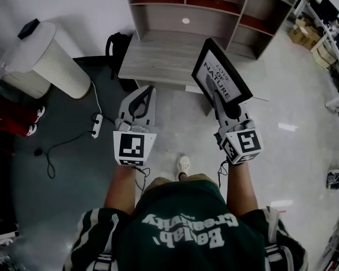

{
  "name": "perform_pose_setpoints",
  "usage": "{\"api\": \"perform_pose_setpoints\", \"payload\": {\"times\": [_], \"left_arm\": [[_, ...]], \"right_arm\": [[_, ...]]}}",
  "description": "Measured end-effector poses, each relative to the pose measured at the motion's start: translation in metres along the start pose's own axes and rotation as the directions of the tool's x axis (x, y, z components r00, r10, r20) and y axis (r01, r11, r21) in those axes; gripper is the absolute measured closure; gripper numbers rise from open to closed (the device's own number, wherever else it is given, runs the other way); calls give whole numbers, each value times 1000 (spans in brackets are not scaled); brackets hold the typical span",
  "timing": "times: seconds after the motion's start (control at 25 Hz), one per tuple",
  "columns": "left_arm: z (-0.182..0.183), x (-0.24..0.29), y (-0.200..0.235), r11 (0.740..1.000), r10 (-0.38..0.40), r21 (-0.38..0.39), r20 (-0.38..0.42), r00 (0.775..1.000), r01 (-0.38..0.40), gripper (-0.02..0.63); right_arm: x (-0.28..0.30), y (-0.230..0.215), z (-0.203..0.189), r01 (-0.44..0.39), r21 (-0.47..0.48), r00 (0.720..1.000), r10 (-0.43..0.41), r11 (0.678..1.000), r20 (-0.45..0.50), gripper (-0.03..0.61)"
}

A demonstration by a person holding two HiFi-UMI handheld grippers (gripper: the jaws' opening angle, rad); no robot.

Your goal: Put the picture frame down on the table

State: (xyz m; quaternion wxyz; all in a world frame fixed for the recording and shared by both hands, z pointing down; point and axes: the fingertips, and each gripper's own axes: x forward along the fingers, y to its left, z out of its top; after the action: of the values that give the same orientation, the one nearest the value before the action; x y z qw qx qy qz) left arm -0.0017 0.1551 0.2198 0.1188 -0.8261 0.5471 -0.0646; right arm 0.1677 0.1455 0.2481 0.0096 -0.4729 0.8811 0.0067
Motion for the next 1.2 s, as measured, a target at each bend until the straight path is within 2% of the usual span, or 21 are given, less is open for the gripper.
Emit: {"api": "perform_pose_setpoints", "payload": {"times": [0.24,0.52,0.88,1.2], "left_arm": [[2,93,43,999,44,2,-21,999,-44,595],[-20,138,59,996,91,10,-47,995,-91,595],[-40,163,108,990,138,-22,-61,988,-140,597],[-85,226,187,991,128,-29,-79,989,-130,597]], "right_arm": [[93,-55,14,-67,2,998,67,998,-16,540],[138,-85,-6,-114,21,993,115,993,-29,540],[202,-76,-27,-195,29,978,197,980,-69,540],[305,-71,-55,-203,37,971,206,979,-123,540]]}}
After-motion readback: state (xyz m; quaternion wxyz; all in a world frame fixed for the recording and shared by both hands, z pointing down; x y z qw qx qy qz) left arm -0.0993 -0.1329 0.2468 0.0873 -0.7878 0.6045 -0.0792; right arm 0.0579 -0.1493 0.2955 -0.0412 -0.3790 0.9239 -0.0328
